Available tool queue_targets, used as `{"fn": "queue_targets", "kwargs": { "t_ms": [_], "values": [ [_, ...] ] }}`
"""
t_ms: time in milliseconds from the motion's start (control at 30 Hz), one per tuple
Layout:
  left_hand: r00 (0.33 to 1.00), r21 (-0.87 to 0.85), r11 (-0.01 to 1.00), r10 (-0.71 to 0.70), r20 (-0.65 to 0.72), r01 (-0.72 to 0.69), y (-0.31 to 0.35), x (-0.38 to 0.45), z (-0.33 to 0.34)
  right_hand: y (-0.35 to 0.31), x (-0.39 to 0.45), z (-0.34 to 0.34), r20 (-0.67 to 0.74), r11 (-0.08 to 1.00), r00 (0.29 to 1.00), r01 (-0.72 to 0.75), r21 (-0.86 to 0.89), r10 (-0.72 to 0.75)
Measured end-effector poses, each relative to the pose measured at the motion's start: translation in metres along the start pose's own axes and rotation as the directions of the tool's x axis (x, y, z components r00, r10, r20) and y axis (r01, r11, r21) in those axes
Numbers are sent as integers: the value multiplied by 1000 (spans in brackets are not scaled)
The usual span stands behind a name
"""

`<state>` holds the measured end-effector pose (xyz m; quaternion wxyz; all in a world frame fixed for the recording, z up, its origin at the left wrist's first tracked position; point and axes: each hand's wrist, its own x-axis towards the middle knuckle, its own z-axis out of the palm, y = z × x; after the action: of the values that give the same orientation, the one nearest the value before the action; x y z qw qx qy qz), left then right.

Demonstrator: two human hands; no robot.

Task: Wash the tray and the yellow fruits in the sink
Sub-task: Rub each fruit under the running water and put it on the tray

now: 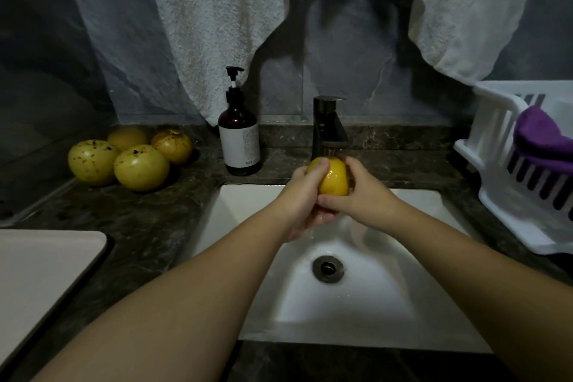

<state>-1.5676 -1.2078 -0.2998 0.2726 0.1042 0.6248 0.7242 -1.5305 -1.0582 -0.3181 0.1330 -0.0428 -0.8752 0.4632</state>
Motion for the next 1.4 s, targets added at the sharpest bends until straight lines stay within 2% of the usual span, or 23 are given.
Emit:
{"fn": "queue_targets", "kwargs": {
  "t_ms": [67,200,267,333,467,567,700,833,967,1100,1233,1333,1400],
  "values": [
    [999,11,999,35,-10,-35,-2,2,1,-2,-1,1,-12,999,999,-42,32,43],
    [998,-17,998,-65,4,65,1,-1,2,1,0,3,-51,986,997,48,-159,-57],
    [1000,-6,1000,-23,-15,23,0,0,1,-3,-2,5,-26,998,1000,-11,-60,10],
    [1000,-5,1000,11,-16,-11,-1,0,1,-5,-1,5,-36,997,997,-71,-40,69],
    [999,-26,999,-38,18,39,2,-3,1,0,2,3,-46,991,999,20,-130,-26],
    [1000,-24,1000,10,12,-10,1,-2,2,-1,0,3,-10,998,998,-59,36,59],
    [999,-42,999,-23,42,25,2,-3,2,0,2,0,-34,995,999,2,-104,-5],
    [1000,-48,999,5,11,-4,0,-2,4,-3,0,3,3,993,995,-100,59,100],
    [1000,-33,999,-18,16,18,2,-2,2,-3,3,2,-17,998,1000,-20,-63,19],
    [1000,-39,999,-8,7,8,0,-2,3,-5,1,6,-2,989,989,-145,2,145],
    [1000,-23,1000,-8,1,8,2,-3,1,-2,5,6,-41,991,999,-26,-133,21],
    [1000,-1,1000,-11,-5,11,1,-2,2,-2,4,6,-11,996,996,-83,-20,83],
    [1000,3,1000,-1,-1,1,0,-1,2,-4,2,5,-44,994,997,-73,-79,69]
  ]
}}
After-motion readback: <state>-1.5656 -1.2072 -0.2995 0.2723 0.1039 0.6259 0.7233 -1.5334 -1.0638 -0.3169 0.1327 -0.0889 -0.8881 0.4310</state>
